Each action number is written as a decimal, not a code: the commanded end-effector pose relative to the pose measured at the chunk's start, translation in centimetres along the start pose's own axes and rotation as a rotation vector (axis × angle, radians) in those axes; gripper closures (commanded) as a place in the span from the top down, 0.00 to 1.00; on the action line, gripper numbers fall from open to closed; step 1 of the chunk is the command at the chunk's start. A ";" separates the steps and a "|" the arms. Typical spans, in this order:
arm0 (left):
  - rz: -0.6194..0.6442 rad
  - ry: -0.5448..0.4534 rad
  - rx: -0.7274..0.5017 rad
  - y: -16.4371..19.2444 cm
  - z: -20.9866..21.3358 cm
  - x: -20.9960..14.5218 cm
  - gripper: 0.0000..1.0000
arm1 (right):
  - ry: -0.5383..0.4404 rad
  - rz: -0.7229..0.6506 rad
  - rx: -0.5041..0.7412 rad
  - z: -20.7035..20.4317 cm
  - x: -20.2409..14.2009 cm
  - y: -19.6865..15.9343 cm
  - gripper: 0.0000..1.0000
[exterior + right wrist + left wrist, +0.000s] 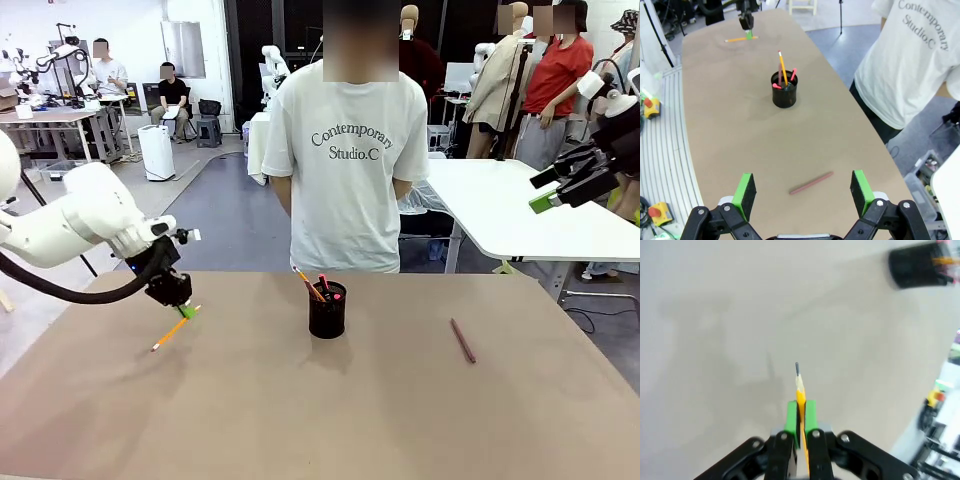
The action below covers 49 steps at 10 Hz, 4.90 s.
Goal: Place the pens into the pen holder.
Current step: Pick up a writing instrument from the table and place it into the Pen holder.
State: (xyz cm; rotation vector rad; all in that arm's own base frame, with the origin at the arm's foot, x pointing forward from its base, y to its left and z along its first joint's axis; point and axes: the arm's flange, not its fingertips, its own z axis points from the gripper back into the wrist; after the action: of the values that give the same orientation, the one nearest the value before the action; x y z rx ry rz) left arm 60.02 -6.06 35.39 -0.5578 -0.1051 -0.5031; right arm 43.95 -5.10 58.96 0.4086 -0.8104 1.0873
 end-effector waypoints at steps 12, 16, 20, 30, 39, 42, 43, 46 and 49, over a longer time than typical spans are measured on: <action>-0.498 -0.620 -0.280 -2.5 11.8 -2.4 0.00 | -0.018 0.007 0.000 0.0 0.2 0.0 1.00; -0.511 -0.619 -0.272 -2.3 11.3 -2.7 0.00 | -0.018 0.007 0.000 0.0 0.2 0.0 1.00; -0.966 -0.806 -0.381 -8.3 11.5 2.1 0.00 | -0.018 0.007 0.000 0.0 0.2 0.0 1.00; -1.292 -1.093 -0.588 -18.4 8.1 9.5 0.00 | -0.018 0.007 0.000 0.0 0.2 0.0 1.00; -1.280 -0.963 -0.663 -18.5 3.5 9.8 0.00 | -0.018 0.007 0.000 0.0 0.2 0.0 1.00; -1.292 -0.932 -0.750 -18.5 -2.5 11.3 0.00 | -0.018 0.007 0.000 0.0 0.2 0.0 1.00; -1.317 -0.940 -0.764 -18.6 -3.8 11.8 0.00 | -0.018 0.007 0.000 0.0 0.2 0.0 1.00; -1.298 -1.004 -0.760 -17.2 -7.7 12.8 0.00 | -0.018 0.007 0.000 0.0 0.2 0.0 1.00; -1.299 -0.979 -0.675 -15.7 -8.5 14.3 0.00 | -0.018 0.007 0.000 0.0 0.2 0.0 1.00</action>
State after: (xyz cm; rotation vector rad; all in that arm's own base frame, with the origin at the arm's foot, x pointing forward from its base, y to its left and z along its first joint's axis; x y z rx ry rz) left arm 63.74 -27.99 38.46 -1.4021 -1.3191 -1.5072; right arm 43.94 -5.11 58.96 0.4084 -0.8100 1.0872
